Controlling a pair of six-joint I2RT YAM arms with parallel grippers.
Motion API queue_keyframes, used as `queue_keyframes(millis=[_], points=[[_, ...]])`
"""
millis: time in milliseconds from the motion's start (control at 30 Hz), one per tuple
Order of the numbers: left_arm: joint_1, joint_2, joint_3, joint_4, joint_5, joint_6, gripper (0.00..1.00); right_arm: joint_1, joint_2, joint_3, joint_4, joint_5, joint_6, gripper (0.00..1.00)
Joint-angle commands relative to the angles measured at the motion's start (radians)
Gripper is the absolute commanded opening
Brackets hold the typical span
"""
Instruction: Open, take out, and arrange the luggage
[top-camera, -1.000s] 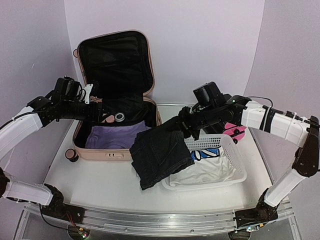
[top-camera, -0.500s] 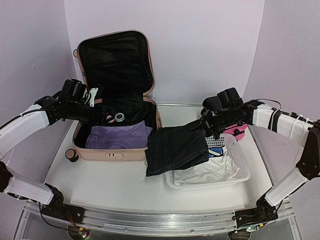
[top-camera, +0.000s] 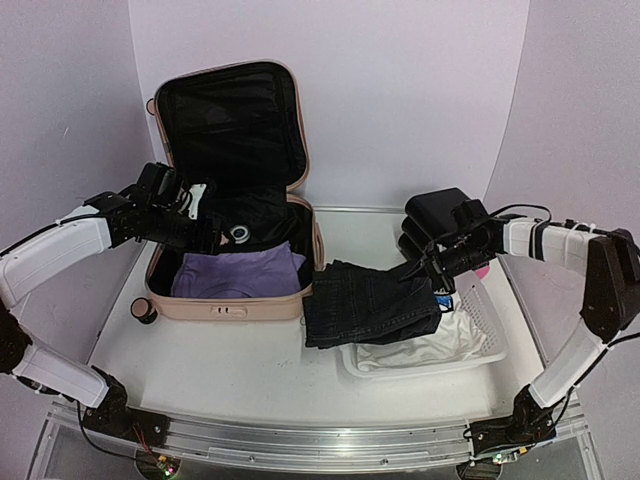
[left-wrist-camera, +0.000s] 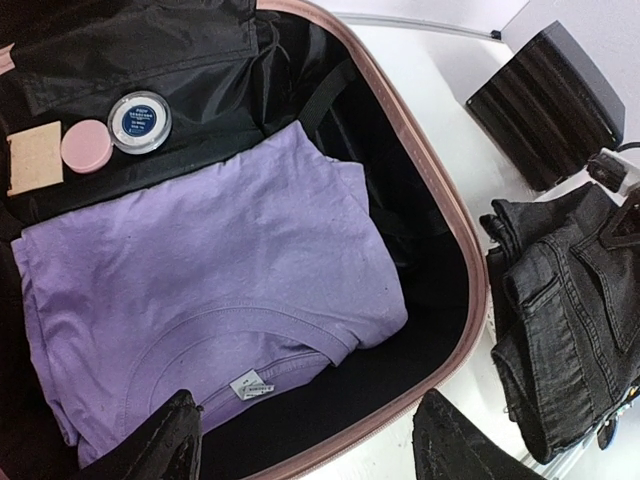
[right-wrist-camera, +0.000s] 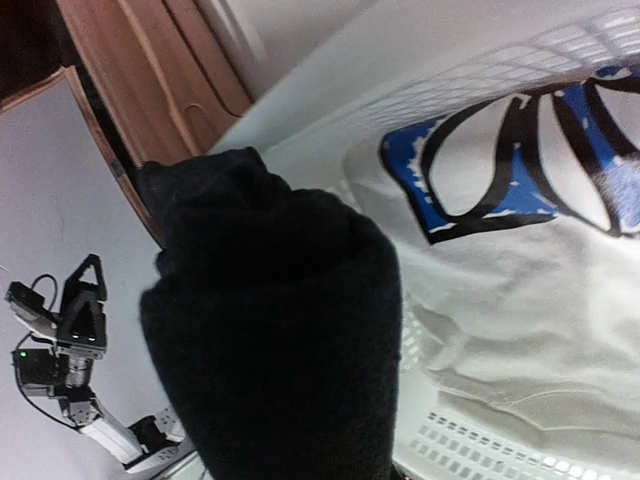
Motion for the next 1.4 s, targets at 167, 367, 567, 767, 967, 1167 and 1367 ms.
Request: queue_keyframes(millis=[167, 367, 567, 767, 967, 1167, 1367], points=[[0.005, 0.015, 0.068, 0.024, 0.022, -0.005, 0.73, -0.026, 0.104, 0.036, -0.176, 0.019, -0.405, 0.00], [0.005, 0.021, 0.073, 0.023, 0.022, -0.005, 0.73, -0.026, 0.109, 0.086, -0.277, 0.183, -0.551, 0.00], [0.005, 0.017, 0.068, 0.023, 0.018, -0.005, 0.73, -0.026, 0.026, 0.070, -0.315, 0.280, -0.656, 0.00], [0.005, 0.043, 0.085, 0.023, 0.038, -0.011, 0.73, -0.026, 0.044, 0.090, -0.317, 0.394, -0.732, 0.00], [0.003, 0.062, 0.084, 0.024, 0.091, -0.028, 0.73, -0.025, 0.014, 0.097, -0.289, 0.554, -0.855, 0.00], [-0.082, 0.146, 0.109, 0.066, 0.149, -0.096, 0.72, -0.025, 0.031, 0.085, -0.199, 0.557, -0.946, 0.00], [-0.190, 0.238, 0.133, 0.198, 0.221, -0.223, 0.68, 0.025, -0.046, 0.057, -0.132, 0.562, -0.974, 0.00]])
